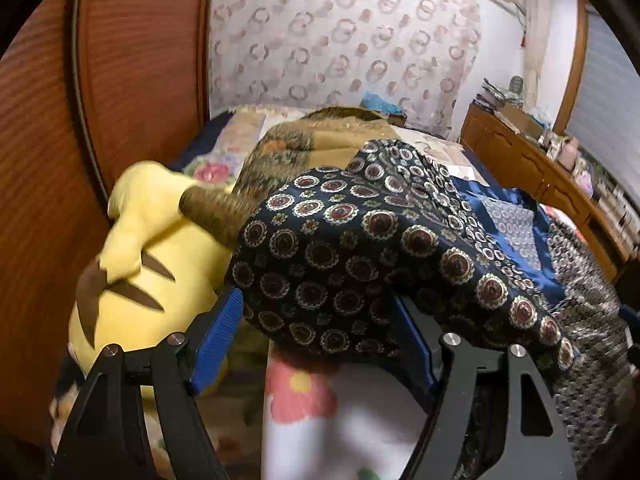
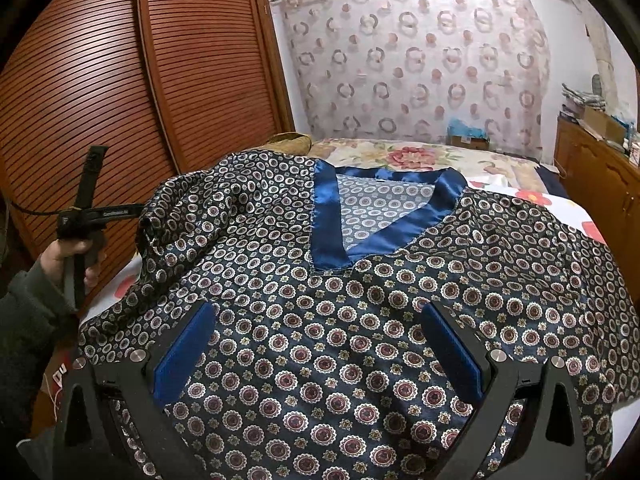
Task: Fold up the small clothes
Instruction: 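Lift and fold the gripped side over toward the V-neck, then open the left tool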
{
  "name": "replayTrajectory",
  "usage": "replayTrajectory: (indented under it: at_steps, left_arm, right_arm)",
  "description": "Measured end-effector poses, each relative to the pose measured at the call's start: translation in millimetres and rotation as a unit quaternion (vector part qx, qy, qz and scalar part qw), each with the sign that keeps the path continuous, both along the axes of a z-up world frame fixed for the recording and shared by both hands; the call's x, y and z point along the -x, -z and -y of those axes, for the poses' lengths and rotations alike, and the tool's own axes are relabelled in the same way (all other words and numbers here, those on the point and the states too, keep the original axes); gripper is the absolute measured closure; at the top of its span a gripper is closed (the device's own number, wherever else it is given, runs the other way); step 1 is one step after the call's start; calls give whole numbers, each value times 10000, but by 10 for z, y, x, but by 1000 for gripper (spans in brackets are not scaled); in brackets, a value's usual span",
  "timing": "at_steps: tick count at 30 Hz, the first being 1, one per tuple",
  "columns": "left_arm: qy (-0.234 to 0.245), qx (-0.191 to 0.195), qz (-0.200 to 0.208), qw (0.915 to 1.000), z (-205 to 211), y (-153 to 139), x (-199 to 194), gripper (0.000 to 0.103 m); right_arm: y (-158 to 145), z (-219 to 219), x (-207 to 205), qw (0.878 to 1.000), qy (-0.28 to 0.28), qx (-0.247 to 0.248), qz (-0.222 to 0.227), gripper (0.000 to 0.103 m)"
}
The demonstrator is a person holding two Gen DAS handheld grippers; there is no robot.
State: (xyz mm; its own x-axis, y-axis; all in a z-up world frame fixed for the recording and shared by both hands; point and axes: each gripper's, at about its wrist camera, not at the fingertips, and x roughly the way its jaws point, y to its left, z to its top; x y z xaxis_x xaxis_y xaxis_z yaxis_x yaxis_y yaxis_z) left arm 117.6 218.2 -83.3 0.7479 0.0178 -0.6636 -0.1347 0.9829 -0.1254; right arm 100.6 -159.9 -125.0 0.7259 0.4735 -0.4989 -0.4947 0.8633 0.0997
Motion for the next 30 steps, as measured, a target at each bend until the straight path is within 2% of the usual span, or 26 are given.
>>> replayTrajectory:
  at_steps: [6,7,8,12,14,17,19,23,25,30]
  left_arm:
    - [253,-254,-59,9993,97,5,-177,29]
    - [271,-246,-96,9993,93,23,-201,32]
    - [288,-231,-117,9993,93,33,-230,43]
    - [373,-314,-258,9985,134,67,-308,65]
    - [407,-389,-376,9977,144,104,-338,83]
    - [523,-379,-490,9967,139,163,-358,101]
    - [538,-364,-452,9969,134,153,-342,103]
    - [434,-344,-21,9985,127,-44,-197,103]
    - [469,-341,299,9979,169,-248,-123,103]
    - [802,-546,750,9924,452,-689,-132,103]
  right_arm:
    - [29,57,-14,10000,43,-46,-67,1]
    - [29,60,-12,10000,45,-53,-69,1]
    - [27,65,-9,9999,46,-62,-68,1]
    - [13,79,-1,9999,58,-84,-56,1]
    - [8,96,2,9999,62,-92,-54,1]
    - [-1,108,1,9999,55,-102,-50,1]
    - [0,108,-6,9999,51,-94,-49,1]
    - [-10,83,-17,10000,36,-53,-43,1]
    - [-19,74,-13,10000,24,-58,-32,1]
    - [-16,83,-12,10000,29,-79,-28,1]
